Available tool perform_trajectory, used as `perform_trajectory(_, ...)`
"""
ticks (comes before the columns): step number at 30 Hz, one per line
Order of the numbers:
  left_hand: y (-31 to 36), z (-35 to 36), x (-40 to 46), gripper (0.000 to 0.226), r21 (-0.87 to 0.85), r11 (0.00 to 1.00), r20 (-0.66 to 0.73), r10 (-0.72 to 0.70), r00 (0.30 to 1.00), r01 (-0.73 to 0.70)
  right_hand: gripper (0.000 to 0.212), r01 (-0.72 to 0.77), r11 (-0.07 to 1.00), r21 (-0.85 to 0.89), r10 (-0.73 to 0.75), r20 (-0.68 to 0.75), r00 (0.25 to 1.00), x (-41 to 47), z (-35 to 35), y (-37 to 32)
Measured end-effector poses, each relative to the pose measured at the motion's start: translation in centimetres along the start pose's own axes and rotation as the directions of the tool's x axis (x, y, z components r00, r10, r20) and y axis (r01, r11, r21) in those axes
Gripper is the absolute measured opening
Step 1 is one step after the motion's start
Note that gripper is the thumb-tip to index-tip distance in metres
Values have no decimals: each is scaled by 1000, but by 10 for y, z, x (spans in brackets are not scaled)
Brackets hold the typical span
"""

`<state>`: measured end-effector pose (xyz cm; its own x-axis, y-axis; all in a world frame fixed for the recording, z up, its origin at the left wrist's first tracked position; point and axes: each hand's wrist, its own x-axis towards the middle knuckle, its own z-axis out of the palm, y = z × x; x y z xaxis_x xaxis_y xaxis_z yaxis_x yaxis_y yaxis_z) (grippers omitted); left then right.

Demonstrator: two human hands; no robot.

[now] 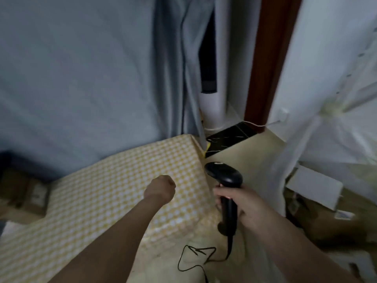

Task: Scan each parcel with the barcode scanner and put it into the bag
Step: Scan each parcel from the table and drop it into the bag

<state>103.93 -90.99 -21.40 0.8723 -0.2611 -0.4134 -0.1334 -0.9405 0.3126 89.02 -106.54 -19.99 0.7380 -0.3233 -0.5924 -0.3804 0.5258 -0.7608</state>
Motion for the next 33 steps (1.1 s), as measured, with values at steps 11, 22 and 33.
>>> perform_trajectory(11, -303, -93, -72, 30, -193, 947, -196, -295, 935, 258, 9, 78, 948, -307, 10, 275, 961, -27, 261, 85)
perform_trajectory(22, -543, -135, -136, 19, -416, 802, -206, -542, 815, 429, 10, 146, 906, -397, 79, 497, 864, -66, 472, 180)
perform_trajectory(33, -648, -145, -157, 21, -519, 705, -195, -649, 736, 484, 10, 136, 858, -495, 189, 552, 812, -61, 593, 229)
